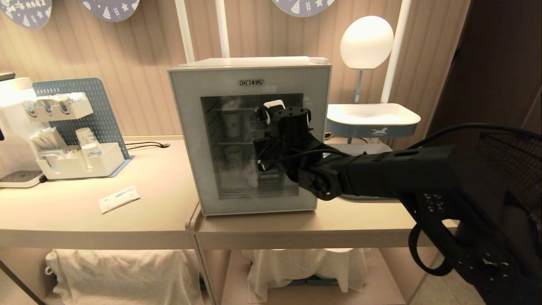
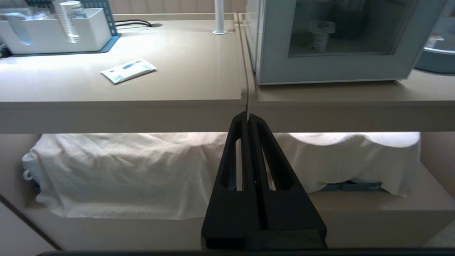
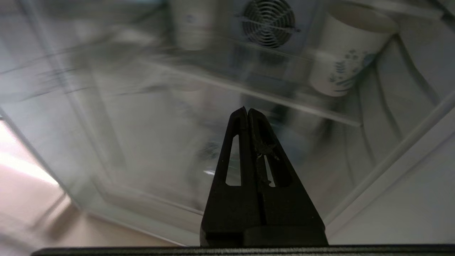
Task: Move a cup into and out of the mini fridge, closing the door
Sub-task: Close the freezer door
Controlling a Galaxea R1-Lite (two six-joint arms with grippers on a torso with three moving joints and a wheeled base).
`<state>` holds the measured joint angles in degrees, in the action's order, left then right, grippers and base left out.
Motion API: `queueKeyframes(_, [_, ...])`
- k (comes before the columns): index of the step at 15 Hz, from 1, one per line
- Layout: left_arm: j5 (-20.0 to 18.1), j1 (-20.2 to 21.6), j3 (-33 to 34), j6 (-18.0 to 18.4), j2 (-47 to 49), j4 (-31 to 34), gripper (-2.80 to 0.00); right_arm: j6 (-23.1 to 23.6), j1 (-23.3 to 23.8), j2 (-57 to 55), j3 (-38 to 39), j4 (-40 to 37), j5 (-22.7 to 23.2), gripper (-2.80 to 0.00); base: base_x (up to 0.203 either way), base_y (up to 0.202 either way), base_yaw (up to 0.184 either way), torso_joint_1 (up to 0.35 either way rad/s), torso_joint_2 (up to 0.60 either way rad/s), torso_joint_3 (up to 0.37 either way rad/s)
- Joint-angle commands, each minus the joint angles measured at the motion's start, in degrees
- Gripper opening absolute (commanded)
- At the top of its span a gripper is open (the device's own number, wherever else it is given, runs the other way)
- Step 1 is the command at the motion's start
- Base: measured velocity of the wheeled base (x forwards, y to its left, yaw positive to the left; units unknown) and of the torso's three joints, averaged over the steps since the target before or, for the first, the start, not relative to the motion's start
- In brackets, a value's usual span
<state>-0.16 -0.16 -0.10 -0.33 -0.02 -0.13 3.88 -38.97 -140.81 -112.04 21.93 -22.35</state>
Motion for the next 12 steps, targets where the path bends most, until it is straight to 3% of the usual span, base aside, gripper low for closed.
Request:
queueKeyframes(1, [-0.02,-0.02,0.01,-0.02,0.02,-0.04,-2.80,0.15,2.41,-3.45,0.00,1.12,0.61,-2.80,0.000,0.000,0.000,0.000,0.00,0.000])
queueKeyframes(4, [-0.02,-0.02,0.01,-0.11,0.02,-0.31,-2.80,0.16,4.04,-4.10,0.03,1.69,2.62,-2.80,0.000,0.000,0.000,0.000,0.00,0.000])
queueKeyframes(7, [-0.02,-0.02,0.02,-0.11,0.02,-0.31,-2.80,-0.33,4.08,-2.48,0.89,2.85,1.14,-2.80,0.000,0.000,0.000,0.000,0.00,0.000])
queueKeyframes(10, [-0.02,-0.02,0.08,-0.11,0.02,-0.31,-2.80,1.03,4.27,5.16,8.02,5.34,-5.65,-2.80,0.000,0.000,0.000,0.000,0.00,0.000])
queueKeyframes(12, [-0.02,-0.02,0.01,-0.11,0.02,-0.31,-2.80,2.79,5.19,14.12,16.73,8.60,-9.49,-2.80,0.000,0.000,0.000,0.000,0.00,0.000])
